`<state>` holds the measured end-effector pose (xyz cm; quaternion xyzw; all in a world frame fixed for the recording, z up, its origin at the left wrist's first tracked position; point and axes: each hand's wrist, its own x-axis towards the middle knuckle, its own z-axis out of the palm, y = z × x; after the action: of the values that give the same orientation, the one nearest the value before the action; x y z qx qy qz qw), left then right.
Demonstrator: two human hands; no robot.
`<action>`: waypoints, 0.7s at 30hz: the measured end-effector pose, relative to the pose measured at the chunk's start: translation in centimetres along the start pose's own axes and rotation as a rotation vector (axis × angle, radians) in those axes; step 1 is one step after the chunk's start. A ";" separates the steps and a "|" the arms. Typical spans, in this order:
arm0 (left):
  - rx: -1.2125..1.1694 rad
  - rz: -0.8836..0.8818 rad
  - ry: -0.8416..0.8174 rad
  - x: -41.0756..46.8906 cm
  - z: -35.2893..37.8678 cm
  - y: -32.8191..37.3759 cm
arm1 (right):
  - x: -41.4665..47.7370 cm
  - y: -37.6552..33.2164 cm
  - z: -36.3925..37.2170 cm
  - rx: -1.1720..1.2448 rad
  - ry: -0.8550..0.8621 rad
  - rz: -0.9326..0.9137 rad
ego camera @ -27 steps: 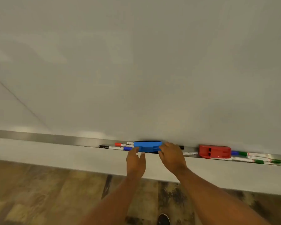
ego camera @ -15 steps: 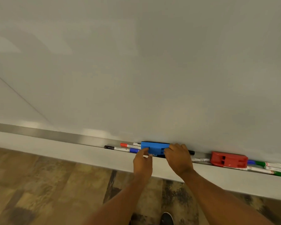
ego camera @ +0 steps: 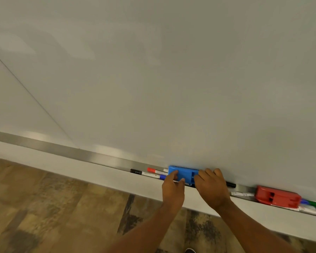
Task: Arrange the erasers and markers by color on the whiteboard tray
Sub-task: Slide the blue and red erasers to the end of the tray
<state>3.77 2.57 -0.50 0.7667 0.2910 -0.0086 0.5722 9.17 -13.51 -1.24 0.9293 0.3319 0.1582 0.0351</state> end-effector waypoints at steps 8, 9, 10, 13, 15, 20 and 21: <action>-0.108 -0.040 0.121 3.2 -6.8 -0.2 | 5.4 -4.9 -1.9 0.088 0.023 -0.045; -0.113 -0.043 0.131 3.6 -7.7 -0.2 | 6.2 -5.5 -2.1 0.098 0.019 -0.049; -0.112 -0.043 0.146 4.0 -8.9 -0.2 | 7.0 -6.3 -2.3 0.105 0.014 -0.059; -0.070 -0.021 0.200 5.3 -12.5 -0.3 | 9.7 -9.0 -2.3 0.136 0.024 -0.079; -0.067 -0.026 0.236 6.2 -15.0 -0.6 | 11.7 -11.2 -2.3 0.171 0.033 -0.086; -0.077 -0.038 0.318 8.9 -21.5 -1.6 | 16.5 -17.4 -2.4 0.294 -0.020 -0.113; -0.075 -0.042 0.333 9.5 -22.8 -1.8 | 17.4 -18.6 -2.4 0.316 -0.042 -0.105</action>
<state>3.56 27.20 2.50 0.7293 0.3979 0.1176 0.5441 9.86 11.81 2.61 0.9077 0.4000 0.0825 -0.0963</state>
